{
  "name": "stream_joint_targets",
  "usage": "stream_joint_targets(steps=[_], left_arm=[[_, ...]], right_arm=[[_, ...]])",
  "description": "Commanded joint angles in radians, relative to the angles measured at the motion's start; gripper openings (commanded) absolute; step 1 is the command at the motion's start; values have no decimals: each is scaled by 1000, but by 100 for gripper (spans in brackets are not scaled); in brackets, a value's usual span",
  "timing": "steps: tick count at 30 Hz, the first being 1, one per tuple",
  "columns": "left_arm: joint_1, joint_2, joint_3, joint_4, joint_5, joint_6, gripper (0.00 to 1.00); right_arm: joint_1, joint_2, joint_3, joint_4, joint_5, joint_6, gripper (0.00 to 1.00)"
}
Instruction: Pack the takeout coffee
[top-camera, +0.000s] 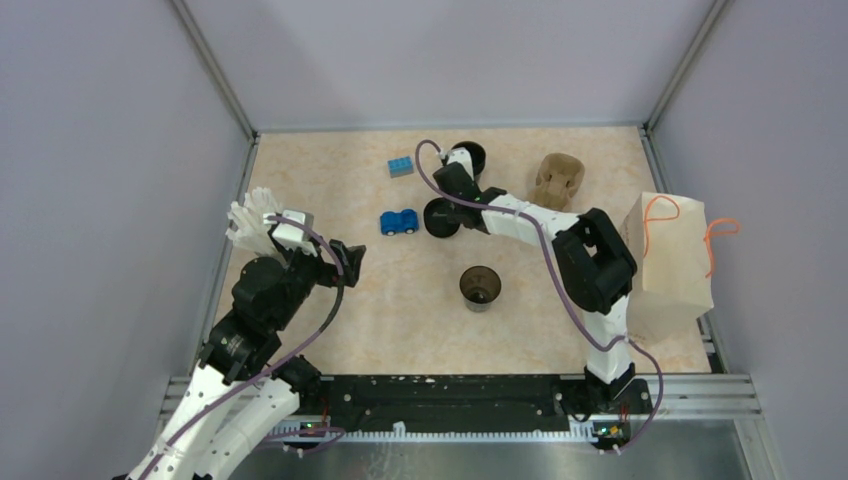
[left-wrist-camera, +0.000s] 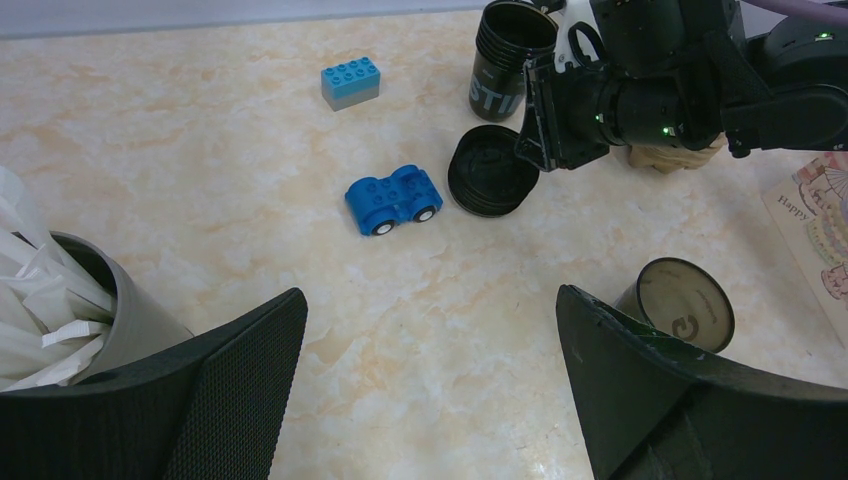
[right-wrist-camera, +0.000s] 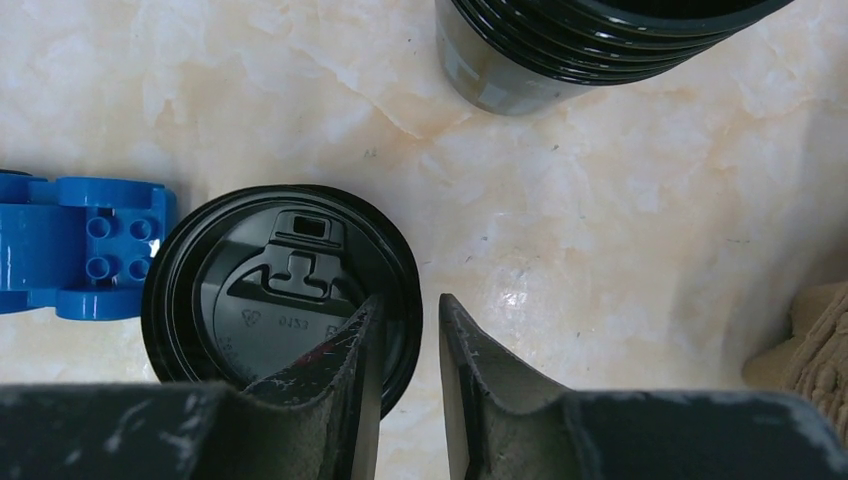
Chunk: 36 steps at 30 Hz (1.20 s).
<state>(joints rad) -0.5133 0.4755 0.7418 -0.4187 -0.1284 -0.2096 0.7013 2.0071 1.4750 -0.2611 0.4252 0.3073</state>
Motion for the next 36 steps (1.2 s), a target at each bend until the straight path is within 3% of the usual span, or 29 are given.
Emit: stream_joint_targets(steps=[1,13,31,36], left_arm=[[0,5,-8,38,-4,1,99],[0,13,-8,38,-9,3,99],[-1,35,-9,41,1,7,99],[0,49,-11,42,10,1,99]], right_arm=[[-16,-2,52,16,11,-17,23],[-22,-33,38,34,3,-45,0],[-22,-264,-77,66,-60,-67,0],[-22,-348,-115,43,-145,-45,0]])
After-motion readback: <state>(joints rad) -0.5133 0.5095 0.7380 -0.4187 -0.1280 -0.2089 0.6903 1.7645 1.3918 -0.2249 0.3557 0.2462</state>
